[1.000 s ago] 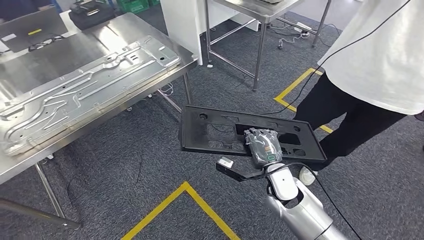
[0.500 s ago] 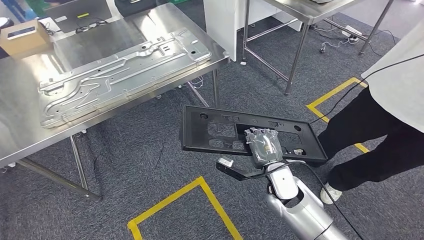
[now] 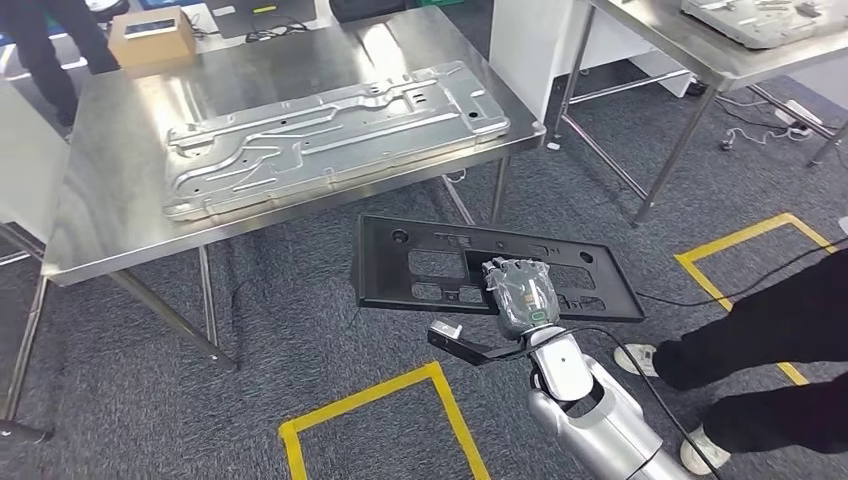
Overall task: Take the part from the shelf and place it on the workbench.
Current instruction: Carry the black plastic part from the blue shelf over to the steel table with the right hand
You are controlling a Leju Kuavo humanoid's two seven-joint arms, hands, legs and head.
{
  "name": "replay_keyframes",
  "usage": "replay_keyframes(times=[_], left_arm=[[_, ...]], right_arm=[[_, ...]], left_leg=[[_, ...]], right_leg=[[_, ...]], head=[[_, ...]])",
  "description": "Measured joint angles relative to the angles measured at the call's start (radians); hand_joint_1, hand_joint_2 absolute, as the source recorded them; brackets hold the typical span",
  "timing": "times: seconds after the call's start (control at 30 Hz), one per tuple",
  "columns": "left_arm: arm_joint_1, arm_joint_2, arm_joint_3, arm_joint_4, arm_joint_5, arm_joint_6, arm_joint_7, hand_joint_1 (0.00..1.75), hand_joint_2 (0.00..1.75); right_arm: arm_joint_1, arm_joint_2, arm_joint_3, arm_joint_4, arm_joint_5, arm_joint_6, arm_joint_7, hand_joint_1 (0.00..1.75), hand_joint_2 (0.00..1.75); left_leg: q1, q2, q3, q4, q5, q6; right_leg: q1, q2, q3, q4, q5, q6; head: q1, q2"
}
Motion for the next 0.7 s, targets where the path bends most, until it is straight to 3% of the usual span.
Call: replay_keyframes(times=[0.03,0.1,0.17,0.23,0.3,0.37,0.4,0.43,0.47,0.53,0.57,0.6,0.63,0.67,0.7], left_arm=[[-0.001,0.000,0.000,0.000,0.000,0.000,0.000,0.00,1.75],[-0.001,0.000,0.000,0.000,0.000,0.001,0.001,0.00,1.75],[0.002,0.001,0.000,0.000,0.000,0.002,0.003,0.00,1.75],[0.004,0.003,0.000,-0.001,-0.001,0.002,0.004,0.00,1.75],[0.001,0.002,0.000,-0.002,-0.001,0.002,0.006,0.00,1.75],[0.000,0.002,0.000,-0.002,-0.002,0.003,0.009,0.00,1.75],[0.000,0.002,0.000,-0.002,-0.002,0.002,0.010,0.00,1.75],[0.000,0.002,0.000,-0.002,-0.002,0.002,0.012,0.00,1.75],[0.001,0.002,0.000,-0.002,-0.002,0.002,0.012,0.00,1.75],[-0.001,0.002,0.000,-0.002,-0.002,0.002,0.013,0.00,1.75],[-0.002,0.003,0.000,-0.002,-0.002,0.003,0.013,0.00,1.75],[-0.003,0.003,0.000,-0.002,-0.002,0.003,0.013,0.00,1.75],[-0.004,0.004,0.000,-0.002,-0.002,0.003,0.013,0.00,1.75],[-0.003,0.004,0.000,-0.002,-0.002,0.003,0.013,0.00,1.75],[-0.002,0.004,0.000,-0.002,-0.002,0.003,0.013,0.00,1.75]], right_arm=[[0.000,0.000,0.000,0.000,-0.001,0.000,0.000,1.75,1.75],[0.000,0.000,0.000,0.001,-0.002,-0.002,-0.001,1.75,1.75],[0.000,0.004,0.000,0.001,-0.003,-0.004,-0.003,1.75,1.75],[-0.002,0.009,0.000,0.002,-0.004,-0.007,-0.005,1.75,1.75],[-0.003,0.011,0.000,0.004,-0.005,-0.010,-0.007,1.75,1.75],[-0.001,0.011,0.000,0.007,-0.007,-0.011,-0.008,1.75,1.75],[0.000,0.012,0.000,0.008,-0.008,-0.011,-0.008,1.75,1.75],[0.001,0.012,0.000,0.009,-0.008,-0.011,-0.008,1.75,1.75],[0.001,0.014,0.000,0.010,-0.008,-0.011,-0.009,1.75,1.75],[-0.002,0.016,0.000,0.010,-0.008,-0.011,-0.009,1.75,1.75],[-0.003,0.016,0.000,0.010,-0.008,-0.012,-0.008,1.75,1.75],[-0.004,0.017,0.000,0.010,-0.008,-0.013,-0.008,1.75,1.75],[-0.004,0.017,0.000,0.010,-0.009,-0.013,-0.008,1.75,1.75],[-0.005,0.019,0.000,0.010,-0.009,-0.014,-0.008,1.75,1.75],[-0.005,0.020,0.000,0.010,-0.009,-0.014,-0.009,1.75,1.75]], left_leg=[[-0.001,-0.014,0.001,0.008,-0.007,-0.004],[-0.004,-0.035,0.000,0.012,-0.016,-0.008],[-0.004,-0.047,-0.003,0.013,-0.020,-0.011],[-0.001,-0.015,-0.028,0.062,-0.049,-0.025],[0.011,0.036,-0.098,0.199,-0.109,-0.047],[0.029,0.055,-0.180,0.339,-0.150,-0.063],[0.036,0.059,-0.199,0.361,-0.144,-0.067],[0.040,0.063,-0.196,0.340,-0.119,-0.069],[0.042,0.072,-0.171,0.276,-0.078,-0.068],[0.033,0.119,-0.099,0.112,0.003,-0.053],[0.026,0.142,-0.072,0.051,0.025,-0.044],[0.020,0.155,-0.059,0.017,0.031,-0.038],[0.016,0.154,-0.055,0.004,0.028,-0.034],[0.017,0.143,-0.049,-0.003,0.026,-0.033],[0.019,0.131,-0.042,-0.008,0.026,-0.033]], right_leg=[[-0.005,0.020,0.029,-0.070,0.032,-0.002],[-0.010,0.038,0.059,-0.137,0.052,-0.013],[-0.010,0.016,0.065,-0.142,0.049,-0.029],[-0.014,-0.006,0.070,-0.145,0.047,-0.040],[-0.016,-0.026,0.074,-0.147,0.043,-0.047],[-0.017,-0.048,0.079,-0.147,0.036,-0.047],[-0.018,-0.059,0.084,-0.147,0.031,-0.046],[-0.019,-0.070,0.090,-0.148,0.026,-0.044],[-0.020,-0.081,0.099,-0.149,0.021,-0.042],[-0.020,-0.101,0.120,-0.159,0.013,-0.036],[-0.018,-0.110,0.129,-0.163,0.009,-0.031],[-0.016,-0.120,0.136,-0.168,0.006,-0.025],[-0.014,-0.131,0.142,-0.171,0.001,-0.018],[-0.013,-0.139,0.148,-0.175,-0.003,-0.011],[-0.014,-0.133,0.152,-0.172,-0.011,-0.007]], head=[[0.000,0.000],[0.000,0.000],[0.000,0.000],[-0.001,0.000],[-0.001,0.000],[-0.001,0.000],[-0.001,0.000],[-0.001,0.000],[-0.001,0.000],[-0.001,0.000],[-0.001,0.000],[-0.001,0.000],[-0.001,0.000],[-0.001,0.000],[-0.001,0.000]])
